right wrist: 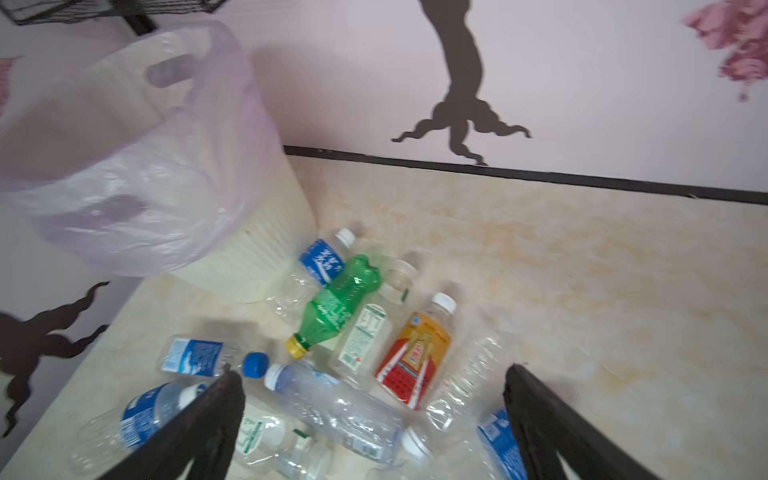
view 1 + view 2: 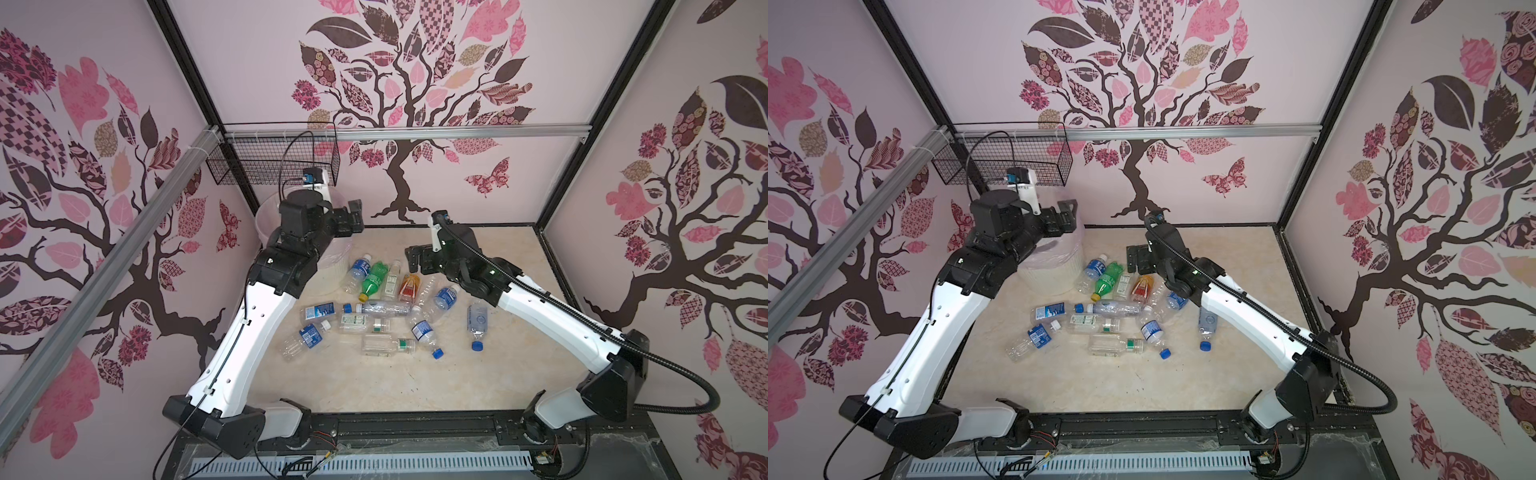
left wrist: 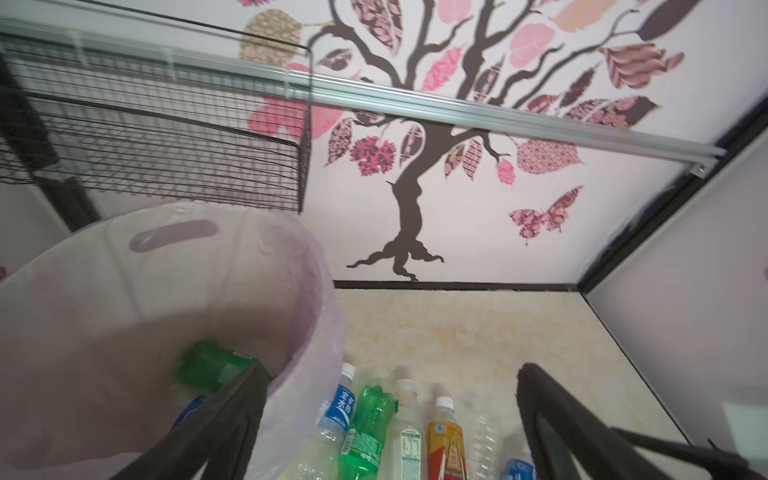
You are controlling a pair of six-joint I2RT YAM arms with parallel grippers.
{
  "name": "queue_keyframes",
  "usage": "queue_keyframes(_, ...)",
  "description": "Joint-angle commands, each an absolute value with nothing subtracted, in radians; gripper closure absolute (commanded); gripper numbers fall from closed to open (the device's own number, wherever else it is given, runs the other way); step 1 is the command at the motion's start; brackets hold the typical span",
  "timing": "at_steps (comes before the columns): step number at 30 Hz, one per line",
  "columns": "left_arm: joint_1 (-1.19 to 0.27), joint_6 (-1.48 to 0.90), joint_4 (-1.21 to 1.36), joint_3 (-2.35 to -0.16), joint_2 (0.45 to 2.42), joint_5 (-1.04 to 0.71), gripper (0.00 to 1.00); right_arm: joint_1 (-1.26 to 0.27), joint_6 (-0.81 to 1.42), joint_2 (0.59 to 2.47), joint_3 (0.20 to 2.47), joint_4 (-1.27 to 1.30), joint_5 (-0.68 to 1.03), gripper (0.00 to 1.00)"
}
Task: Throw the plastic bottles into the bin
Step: 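Return the left gripper over the pile while the right lowers onto the frosted bottle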
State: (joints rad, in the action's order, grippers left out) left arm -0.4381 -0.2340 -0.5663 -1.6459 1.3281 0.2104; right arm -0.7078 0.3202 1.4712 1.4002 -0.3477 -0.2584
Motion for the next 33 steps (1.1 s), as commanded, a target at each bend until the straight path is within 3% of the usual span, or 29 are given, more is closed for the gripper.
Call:
queue_keyframes(1,-0.487,-0.193,-0.547,-1.572,1.323,0.268,0.03,-0.679,0.362,1.380,1.315,-0.372,-0.329,0.01)
queue_keyframes(16,-0.815,-0.149,-0.469,-1.376,1.421,0.397,0.03,-0.547,0.517,1.202,0.903,-0.468,-0.496,0.00)
queue_keyframes(33,-0.883,-0.204,-0.346,-1.172,1.422,0.389,0.03,-0.494,0.644,1.175,0.669,-0.413,-0.317,0.00)
